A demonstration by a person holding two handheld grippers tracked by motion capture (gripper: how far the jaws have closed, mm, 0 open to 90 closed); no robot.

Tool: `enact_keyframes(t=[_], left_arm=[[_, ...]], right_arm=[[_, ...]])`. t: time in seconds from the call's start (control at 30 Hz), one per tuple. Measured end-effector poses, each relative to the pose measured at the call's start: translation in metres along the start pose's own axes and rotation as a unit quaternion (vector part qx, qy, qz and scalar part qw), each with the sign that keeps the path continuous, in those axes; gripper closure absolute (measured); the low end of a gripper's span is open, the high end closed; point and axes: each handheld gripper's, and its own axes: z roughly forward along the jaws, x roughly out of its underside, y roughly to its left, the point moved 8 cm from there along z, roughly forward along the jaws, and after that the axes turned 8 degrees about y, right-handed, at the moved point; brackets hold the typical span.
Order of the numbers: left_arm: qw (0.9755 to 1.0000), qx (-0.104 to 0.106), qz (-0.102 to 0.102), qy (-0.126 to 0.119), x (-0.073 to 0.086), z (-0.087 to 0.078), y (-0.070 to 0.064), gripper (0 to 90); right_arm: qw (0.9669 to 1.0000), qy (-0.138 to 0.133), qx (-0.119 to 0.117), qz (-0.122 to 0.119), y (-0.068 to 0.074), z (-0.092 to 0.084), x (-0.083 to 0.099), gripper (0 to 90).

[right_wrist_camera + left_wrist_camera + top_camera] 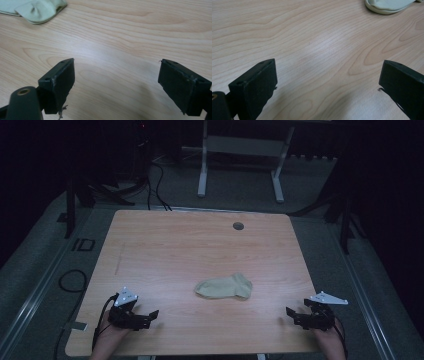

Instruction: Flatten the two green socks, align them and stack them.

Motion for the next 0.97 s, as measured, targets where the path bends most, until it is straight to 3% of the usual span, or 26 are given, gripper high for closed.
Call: enact_keyframes(t=[0.5, 0.97], left_arm=[[0.9983, -0.036, -0.038, -0.027, 0.023, -0.026, 0.025, 1.9], [0.9974, -0.048, -0.042, -0.035, 0.034, -0.030, 0.024, 1.9]], right_arm=[[0.9997, -0.006, 0.016, 0.020, -0.015, -0.003, 0.012, 13.8], [0.9990, -0.020, 0.033, 0.023, -0.019, -0.006, 0.012, 13.8]])
